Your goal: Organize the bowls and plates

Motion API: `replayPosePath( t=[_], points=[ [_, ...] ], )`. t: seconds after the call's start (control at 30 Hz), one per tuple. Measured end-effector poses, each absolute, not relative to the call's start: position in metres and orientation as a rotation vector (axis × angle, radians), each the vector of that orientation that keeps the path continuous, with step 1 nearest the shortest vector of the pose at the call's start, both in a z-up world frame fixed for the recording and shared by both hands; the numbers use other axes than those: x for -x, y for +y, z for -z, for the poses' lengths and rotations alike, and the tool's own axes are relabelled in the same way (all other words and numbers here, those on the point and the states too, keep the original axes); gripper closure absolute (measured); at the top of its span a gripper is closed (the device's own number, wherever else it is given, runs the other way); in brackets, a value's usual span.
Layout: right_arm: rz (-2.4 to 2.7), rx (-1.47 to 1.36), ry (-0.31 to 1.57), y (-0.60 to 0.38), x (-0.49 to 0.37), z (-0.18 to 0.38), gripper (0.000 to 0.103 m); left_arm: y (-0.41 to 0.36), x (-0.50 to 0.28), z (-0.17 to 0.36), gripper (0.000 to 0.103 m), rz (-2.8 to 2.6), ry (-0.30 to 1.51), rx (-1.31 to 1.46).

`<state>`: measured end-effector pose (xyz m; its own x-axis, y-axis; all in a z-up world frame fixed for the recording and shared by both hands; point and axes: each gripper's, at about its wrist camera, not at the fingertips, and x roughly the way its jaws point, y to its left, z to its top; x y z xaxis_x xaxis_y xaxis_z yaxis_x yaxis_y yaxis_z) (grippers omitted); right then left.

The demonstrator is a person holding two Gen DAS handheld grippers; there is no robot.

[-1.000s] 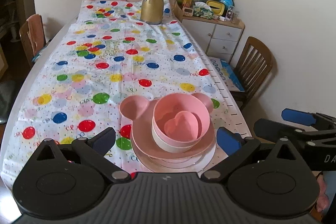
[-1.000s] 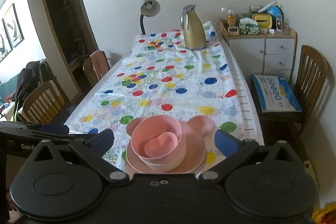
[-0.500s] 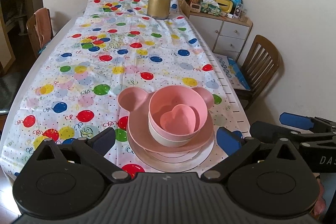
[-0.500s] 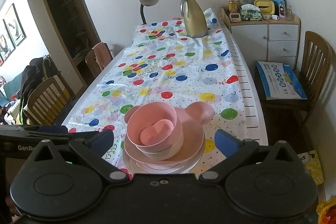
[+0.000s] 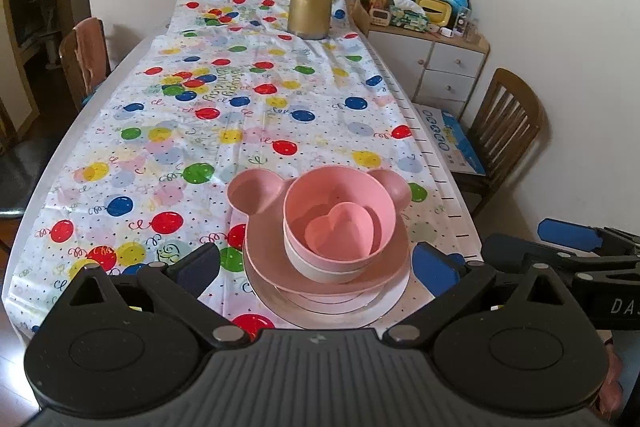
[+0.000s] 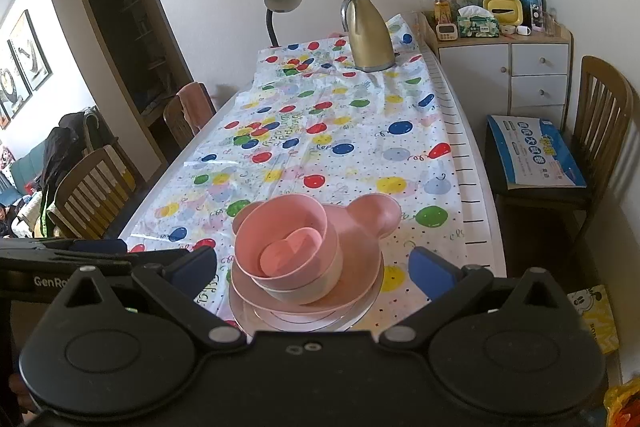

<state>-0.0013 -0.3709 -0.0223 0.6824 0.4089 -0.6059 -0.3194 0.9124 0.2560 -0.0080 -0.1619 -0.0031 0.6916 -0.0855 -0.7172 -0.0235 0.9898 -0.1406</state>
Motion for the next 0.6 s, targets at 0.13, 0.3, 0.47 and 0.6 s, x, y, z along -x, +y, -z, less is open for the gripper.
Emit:
replayPosePath(
  t=[0.13, 0.3, 0.47, 0.6],
  points=[
    [-0.410, -0.131, 0.714, -0.3707, 0.0013, 0.0226, 0.000, -0.1605, 0.0079, 0.0035, 0.000, 0.035, 0.814, 0.146],
    [-0.412, -0.131, 0.730, -0.3716, -0.0026, 0.0255, 0.000, -0.1614, 0.0059, 0.0061, 0.000, 0.029, 0.826, 0.154],
    [-0.419, -0.124, 0.740, -0.3701, -0.0052, 0.0269, 0.000, -0.1633, 0.0062, 0.0080, 0.000, 0.023, 0.835, 0.157],
    [-0.423, -0.122, 0.744, -0.3689, -0.0064, 0.0267, 0.000, -0.1642, 0.0059, 0.0084, 0.000, 0.025, 0.840, 0.160]
  ],
)
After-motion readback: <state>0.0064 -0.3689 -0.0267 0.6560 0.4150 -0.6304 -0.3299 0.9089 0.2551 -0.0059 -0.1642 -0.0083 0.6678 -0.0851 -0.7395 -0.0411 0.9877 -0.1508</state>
